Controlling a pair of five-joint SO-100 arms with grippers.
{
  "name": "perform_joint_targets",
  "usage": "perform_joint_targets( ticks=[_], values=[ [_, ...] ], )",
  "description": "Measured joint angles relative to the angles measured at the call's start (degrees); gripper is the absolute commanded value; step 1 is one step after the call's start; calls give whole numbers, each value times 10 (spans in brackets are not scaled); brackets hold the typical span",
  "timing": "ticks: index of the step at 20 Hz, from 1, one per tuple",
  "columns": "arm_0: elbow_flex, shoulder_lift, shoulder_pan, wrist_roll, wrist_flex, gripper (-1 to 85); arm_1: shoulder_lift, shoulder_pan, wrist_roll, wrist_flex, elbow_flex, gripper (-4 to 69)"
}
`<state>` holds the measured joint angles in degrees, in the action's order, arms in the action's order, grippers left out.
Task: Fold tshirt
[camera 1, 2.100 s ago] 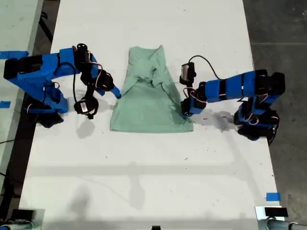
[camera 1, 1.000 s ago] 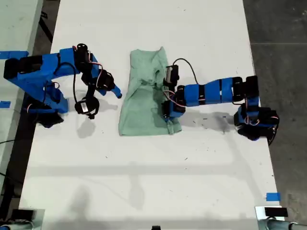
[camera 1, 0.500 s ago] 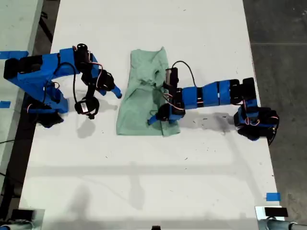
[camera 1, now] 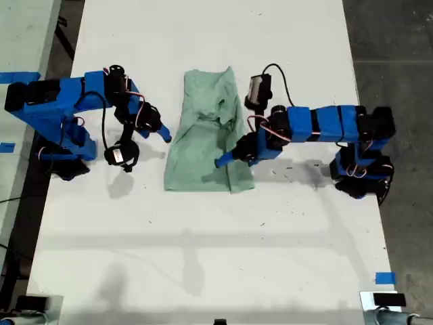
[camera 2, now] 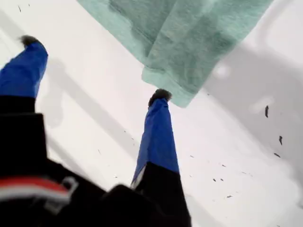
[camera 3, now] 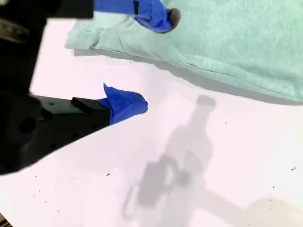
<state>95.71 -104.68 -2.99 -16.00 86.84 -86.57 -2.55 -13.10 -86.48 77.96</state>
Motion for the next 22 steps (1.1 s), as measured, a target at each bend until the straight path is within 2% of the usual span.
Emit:
perform_joint_targets(
  ticks=[6,9,12,14,15,16,18,22],
  values=[
    [-1,41,21,18,-13,224,-160,-36,0,-3,149,375],
    [7,105,21,18,-78,228,-229,-45,4,-1,202,372],
    [59,159,21,18,-176,210,-242,-46,4,4,222,372],
    [91,194,21,33,-246,157,-242,-46,3,6,224,371],
    [111,208,21,42,-265,74,-242,-46,3,7,224,370],
    [123,218,21,48,-289,35,-242,-46,3,8,226,369],
    [127,219,26,55,-317,29,-243,-46,-1,11,236,369],
    [127,215,25,63,-316,1,-243,-46,0,28,253,367]
  ],
)
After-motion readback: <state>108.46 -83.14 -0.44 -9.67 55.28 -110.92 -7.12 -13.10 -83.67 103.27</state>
